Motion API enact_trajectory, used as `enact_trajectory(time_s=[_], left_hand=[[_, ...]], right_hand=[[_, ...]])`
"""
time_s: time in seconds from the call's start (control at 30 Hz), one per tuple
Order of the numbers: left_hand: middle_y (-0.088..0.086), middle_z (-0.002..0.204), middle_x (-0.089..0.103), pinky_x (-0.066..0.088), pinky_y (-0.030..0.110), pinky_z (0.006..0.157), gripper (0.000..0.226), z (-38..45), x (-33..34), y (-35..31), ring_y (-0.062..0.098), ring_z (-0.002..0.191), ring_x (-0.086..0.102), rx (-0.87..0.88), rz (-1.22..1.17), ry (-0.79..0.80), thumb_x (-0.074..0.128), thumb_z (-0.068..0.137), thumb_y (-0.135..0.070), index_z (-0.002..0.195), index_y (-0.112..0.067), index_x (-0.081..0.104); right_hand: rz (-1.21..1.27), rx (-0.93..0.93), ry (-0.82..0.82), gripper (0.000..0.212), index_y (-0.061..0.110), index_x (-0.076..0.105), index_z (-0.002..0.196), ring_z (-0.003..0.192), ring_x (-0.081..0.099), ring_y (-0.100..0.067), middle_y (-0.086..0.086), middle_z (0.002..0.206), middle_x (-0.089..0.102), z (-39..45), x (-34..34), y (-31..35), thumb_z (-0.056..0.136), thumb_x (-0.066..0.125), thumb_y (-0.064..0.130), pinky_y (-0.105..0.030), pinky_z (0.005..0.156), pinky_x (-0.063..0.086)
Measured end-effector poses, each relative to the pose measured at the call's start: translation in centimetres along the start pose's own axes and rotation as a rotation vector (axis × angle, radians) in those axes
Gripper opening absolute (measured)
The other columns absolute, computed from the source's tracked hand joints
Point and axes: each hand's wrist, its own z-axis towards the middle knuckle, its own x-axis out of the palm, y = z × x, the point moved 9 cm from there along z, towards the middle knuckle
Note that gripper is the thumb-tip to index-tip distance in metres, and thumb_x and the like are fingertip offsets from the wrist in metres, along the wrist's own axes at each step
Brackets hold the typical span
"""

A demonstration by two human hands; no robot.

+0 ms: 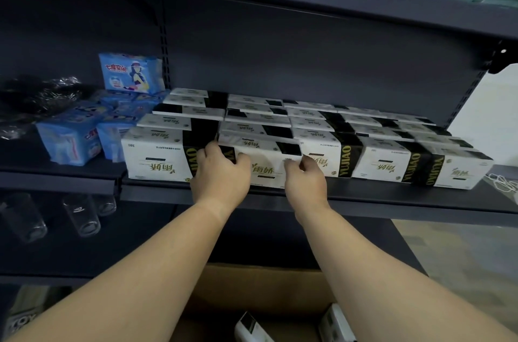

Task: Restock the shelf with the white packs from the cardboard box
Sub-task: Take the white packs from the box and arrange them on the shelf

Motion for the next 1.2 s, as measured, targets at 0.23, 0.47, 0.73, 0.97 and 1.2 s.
enact_trajectory(time_s=[0.23,0.47,0.73,0.97,1.2], left_hand=[[0.010,0.139,0.042,0.042,0.045,0.097,0.058,-0.4,0.3,0.0,0.033,0.121,0.048,0.016,0.050,-0.025,0.049,0.093,-0.037,0.143,-0.015,0.031],[0.008,0.135,0.041,0.043,0.050,0.098,0.053,-0.3,0.4,0.1,0.033,0.114,0.051,0.030,0.121,-0.023,0.045,0.094,-0.038,0.143,-0.023,0.033],[0.009,0.138,0.039,0.043,0.051,0.098,0.056,-0.3,0.5,0.5,0.033,0.117,0.051,0.021,0.117,-0.016,0.045,0.094,-0.041,0.146,-0.026,0.030],[0.011,0.140,0.037,0.044,0.051,0.097,0.059,-0.5,0.7,0.3,0.034,0.117,0.051,0.005,0.105,-0.013,0.045,0.093,-0.040,0.147,-0.024,0.027],[0.010,0.140,0.037,0.044,0.048,0.098,0.058,-1.2,0.8,0.1,0.034,0.118,0.050,-0.008,0.065,-0.011,0.045,0.094,-0.037,0.147,-0.023,0.027]], right_hand=[[-0.030,-0.012,0.012,0.017,0.017,0.060,0.106,0.069,0.052,-0.014,0.006,0.078,0.058,0.0,0.3,0.0,0.093,0.051,0.024,-0.027,0.059,0.038],[-0.050,0.008,0.033,0.030,0.017,0.056,0.123,0.082,0.057,-0.015,0.003,0.096,0.062,-0.1,0.6,0.0,0.094,0.051,0.025,-0.026,0.061,0.039],[-0.067,0.032,0.027,0.048,0.014,0.048,0.138,0.099,0.058,-0.024,-0.008,0.121,0.061,0.0,0.8,-0.5,0.092,0.051,0.027,-0.029,0.077,0.042],[-0.032,0.043,0.045,0.053,0.019,0.039,0.147,0.114,0.054,-0.022,-0.002,0.133,0.054,-0.3,0.2,-0.3,0.096,0.051,0.027,-0.029,0.084,0.039],[-0.036,0.040,0.067,0.055,0.019,0.037,0.148,0.112,0.053,-0.020,0.000,0.134,0.053,-0.7,-0.3,-0.2,0.096,0.051,0.030,-0.030,0.086,0.040]])
